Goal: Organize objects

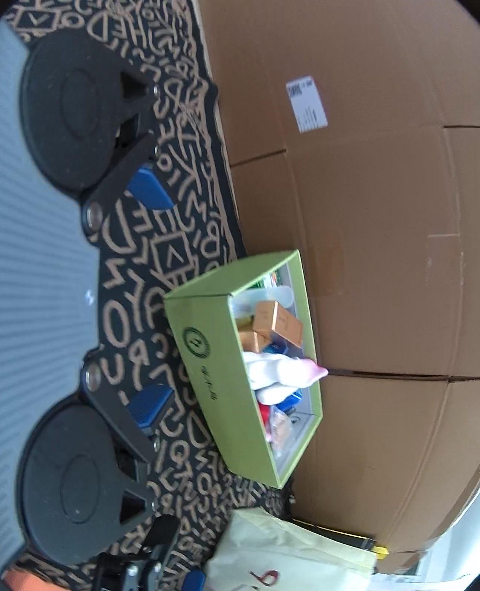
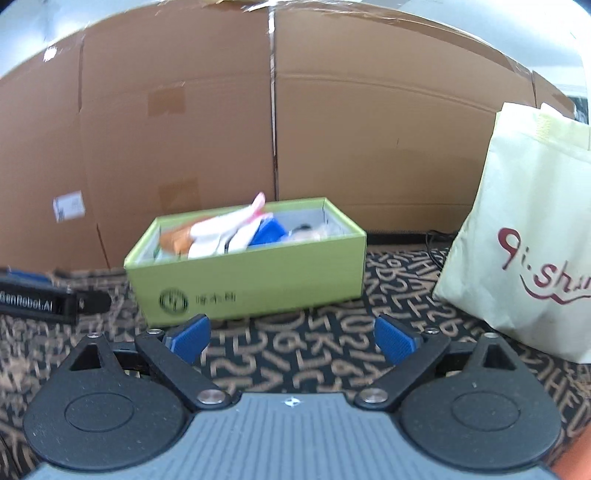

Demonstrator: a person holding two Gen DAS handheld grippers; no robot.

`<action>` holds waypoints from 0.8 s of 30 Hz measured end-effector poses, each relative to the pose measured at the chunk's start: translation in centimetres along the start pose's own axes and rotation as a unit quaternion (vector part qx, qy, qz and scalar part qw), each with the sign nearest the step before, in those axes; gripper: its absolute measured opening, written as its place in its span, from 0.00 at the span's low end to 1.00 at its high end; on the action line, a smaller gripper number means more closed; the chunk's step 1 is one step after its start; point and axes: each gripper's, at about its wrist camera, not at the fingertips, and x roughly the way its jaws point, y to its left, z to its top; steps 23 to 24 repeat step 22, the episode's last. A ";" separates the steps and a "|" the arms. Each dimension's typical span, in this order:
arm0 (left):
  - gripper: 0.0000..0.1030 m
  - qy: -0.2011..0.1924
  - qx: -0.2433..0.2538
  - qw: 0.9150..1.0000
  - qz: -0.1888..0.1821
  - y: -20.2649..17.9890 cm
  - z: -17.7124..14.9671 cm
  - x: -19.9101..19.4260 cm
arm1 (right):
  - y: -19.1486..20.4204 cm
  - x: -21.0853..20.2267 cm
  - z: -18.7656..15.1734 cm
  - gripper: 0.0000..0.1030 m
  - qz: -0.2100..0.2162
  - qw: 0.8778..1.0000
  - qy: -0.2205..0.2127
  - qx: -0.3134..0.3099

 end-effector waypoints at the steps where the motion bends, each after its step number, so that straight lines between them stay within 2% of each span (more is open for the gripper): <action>1: 1.00 0.000 0.001 1.000 0.004 -0.1 -0.3 -0.2 | 0.2 -0.3 -0.3 0.95 0.001 1.000 0.002 -0.005; 16: 1.00 0.023 -0.006 1.000 0.013 0.0 -2.0 -0.6 | 0.1 0.5 -0.9 0.95 -0.021 1.000 0.012 0.015; 24: 1.00 0.021 -0.008 1.000 0.000 0.3 -2.4 -0.5 | 0.7 0.7 -0.8 0.95 -0.019 1.000 0.012 0.013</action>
